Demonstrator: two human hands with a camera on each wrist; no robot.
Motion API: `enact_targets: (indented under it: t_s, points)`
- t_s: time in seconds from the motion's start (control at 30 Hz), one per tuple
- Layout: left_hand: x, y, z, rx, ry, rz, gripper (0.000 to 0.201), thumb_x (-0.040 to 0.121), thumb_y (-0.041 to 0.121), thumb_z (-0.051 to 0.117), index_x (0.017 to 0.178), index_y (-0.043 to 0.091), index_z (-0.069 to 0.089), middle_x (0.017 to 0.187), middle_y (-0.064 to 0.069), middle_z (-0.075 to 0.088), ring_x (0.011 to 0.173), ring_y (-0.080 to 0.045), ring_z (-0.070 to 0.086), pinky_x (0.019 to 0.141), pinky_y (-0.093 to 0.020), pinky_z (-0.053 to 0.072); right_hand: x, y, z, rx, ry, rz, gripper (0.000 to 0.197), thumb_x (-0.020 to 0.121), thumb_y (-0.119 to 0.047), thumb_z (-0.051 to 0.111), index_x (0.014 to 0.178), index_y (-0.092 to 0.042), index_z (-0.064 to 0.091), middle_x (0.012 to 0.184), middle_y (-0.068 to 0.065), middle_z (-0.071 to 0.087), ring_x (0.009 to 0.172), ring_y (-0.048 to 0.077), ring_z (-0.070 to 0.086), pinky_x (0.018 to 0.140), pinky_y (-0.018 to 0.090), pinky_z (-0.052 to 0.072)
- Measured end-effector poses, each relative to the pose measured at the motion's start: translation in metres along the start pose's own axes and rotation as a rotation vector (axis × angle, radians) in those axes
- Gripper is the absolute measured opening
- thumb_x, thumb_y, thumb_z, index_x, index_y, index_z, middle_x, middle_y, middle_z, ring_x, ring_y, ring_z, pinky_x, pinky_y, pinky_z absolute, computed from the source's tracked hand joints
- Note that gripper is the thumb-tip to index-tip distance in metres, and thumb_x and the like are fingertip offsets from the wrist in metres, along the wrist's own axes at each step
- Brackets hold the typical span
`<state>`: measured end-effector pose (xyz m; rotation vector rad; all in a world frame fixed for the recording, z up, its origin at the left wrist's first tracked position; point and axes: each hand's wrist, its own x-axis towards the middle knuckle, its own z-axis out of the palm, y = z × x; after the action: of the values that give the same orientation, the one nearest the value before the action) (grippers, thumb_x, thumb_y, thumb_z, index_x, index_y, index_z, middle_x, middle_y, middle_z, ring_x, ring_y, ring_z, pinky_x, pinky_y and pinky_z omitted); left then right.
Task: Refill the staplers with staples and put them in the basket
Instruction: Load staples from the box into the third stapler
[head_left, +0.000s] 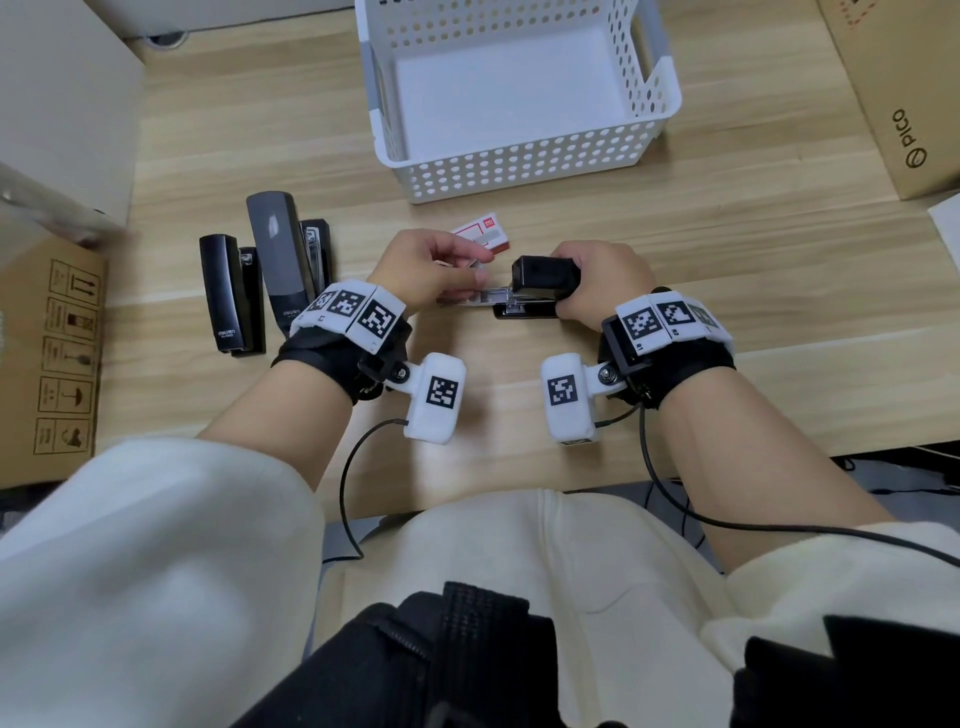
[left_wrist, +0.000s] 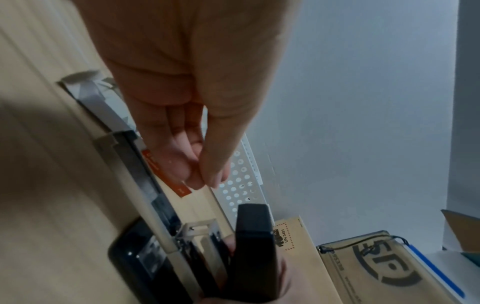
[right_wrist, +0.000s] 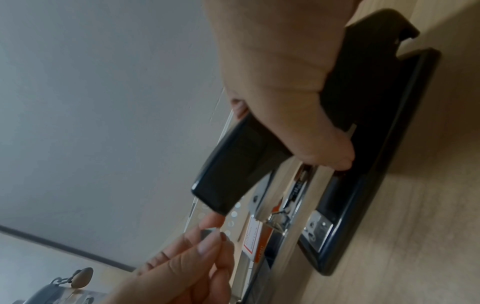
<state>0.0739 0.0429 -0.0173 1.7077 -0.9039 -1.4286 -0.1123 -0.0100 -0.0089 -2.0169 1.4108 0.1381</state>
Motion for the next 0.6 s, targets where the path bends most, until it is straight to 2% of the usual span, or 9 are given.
enact_targets:
  t_s: [0.1,0.23,0.33,0.43,0.6]
  points:
    - [-0.0008,-0.0011,-0.0001,-0.089,0.001,-0.03,0.018,0.08,-0.007,0.062,0.082,0.01,0.065,0.057,0.004,0.065,0.052,-0.004,0.062,0.056,-0.013,0.053,-0.0006,-0.001,0.0002,-0.001,-0.004,0.003,0.038,0.072,-0.007,0.064,0.106,-0.025,0.063,0.101,0.004,0.068,0.096,0.028,0.06,0.075,0.03,0.045]
    - [-0.0018,0.0004,-0.001,-0.227,-0.045,-0.089,0.011,0.085,0.0,0.058,0.088,0.007,0.065,0.077,-0.002,0.067,0.062,-0.004,0.066,0.059,-0.011,0.053,-0.0007,-0.0009,-0.0003,0.002,-0.003,0.004,0.038,0.072,-0.007,0.064,0.105,-0.025,0.063,0.1,0.004,0.068,0.095,0.028,0.06,0.075,0.031,0.045]
    - [-0.0015,0.0008,-0.0032,-0.291,-0.07,-0.114,0.015,0.092,0.007,0.05,0.093,0.007,0.064,0.07,0.004,0.072,0.066,-0.002,0.068,0.062,-0.01,0.054,-0.0004,-0.0008,-0.0005,0.003,-0.002,0.005,0.038,0.072,-0.007,0.064,0.105,-0.026,0.063,0.101,0.004,0.068,0.095,0.028,0.06,0.076,0.032,0.047]
    - [-0.0018,0.0007,-0.0034,-0.314,-0.077,-0.117,0.017,0.093,0.004,0.047,0.096,0.006,0.063,0.068,0.005,0.073,0.066,-0.002,0.068,0.064,-0.01,0.054,-0.0002,-0.0004,-0.0003,0.003,-0.002,0.003,0.039,0.072,-0.007,0.063,0.106,-0.026,0.063,0.101,0.004,0.068,0.096,0.028,0.06,0.076,0.031,0.047]
    - [-0.0046,0.0017,0.0003,-0.227,-0.013,-0.056,0.025,0.084,-0.006,0.057,0.108,0.001,0.061,0.064,0.008,0.071,0.064,-0.002,0.067,0.06,-0.013,0.054,0.0004,0.0006,0.0003,0.006,0.004,-0.002,0.038,0.072,-0.007,0.063,0.105,-0.026,0.063,0.1,0.003,0.068,0.096,0.028,0.06,0.074,0.03,0.045]
